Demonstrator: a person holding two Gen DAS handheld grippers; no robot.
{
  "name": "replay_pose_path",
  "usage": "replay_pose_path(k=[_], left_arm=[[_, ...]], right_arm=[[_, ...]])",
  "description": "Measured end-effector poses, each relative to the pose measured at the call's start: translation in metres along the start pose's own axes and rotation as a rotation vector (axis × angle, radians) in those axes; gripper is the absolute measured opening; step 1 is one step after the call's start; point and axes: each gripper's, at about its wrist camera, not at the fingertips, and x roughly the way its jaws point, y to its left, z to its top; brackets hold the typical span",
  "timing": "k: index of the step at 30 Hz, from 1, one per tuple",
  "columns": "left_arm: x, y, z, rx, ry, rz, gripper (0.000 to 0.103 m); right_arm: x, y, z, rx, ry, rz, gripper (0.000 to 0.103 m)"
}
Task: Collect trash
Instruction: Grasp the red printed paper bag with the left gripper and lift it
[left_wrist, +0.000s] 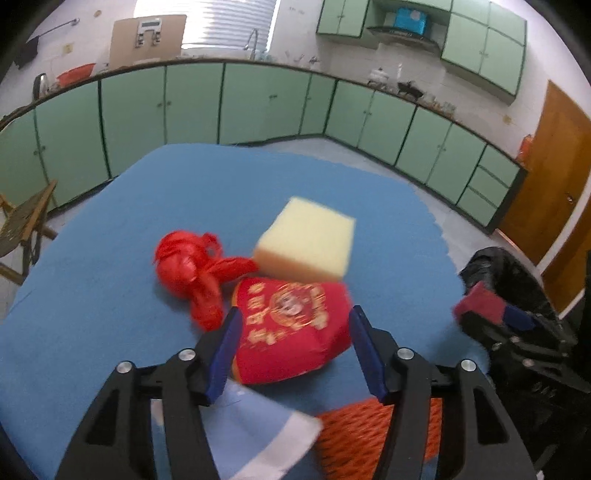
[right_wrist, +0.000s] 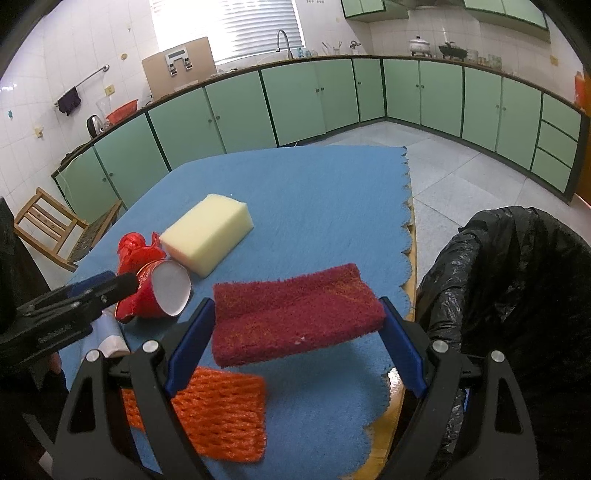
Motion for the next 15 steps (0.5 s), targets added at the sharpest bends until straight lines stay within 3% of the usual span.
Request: replay_pose_path(k=[7, 12, 15], left_arm=[[0.0070, 0.0051, -0.0022, -0.012, 0.012, -0.011, 0.066], [0.0109, 0.0011, -0.0011, -0.001, 0.010, 0.001, 0.077], [0.0119, 0.0054, 0.0016, -0.027, 0.012, 0.003, 0.079]], right_arm=[[0.0054, -0.0004, -0.0012, 0.005, 0.012, 0.005, 0.084], [0.0075, -0.0017, -0.0014, 0.010, 0.012, 0.011, 0.084], [0.0077, -0.0035, -0.0019, 0.014, 0.013, 0.010, 0.084]])
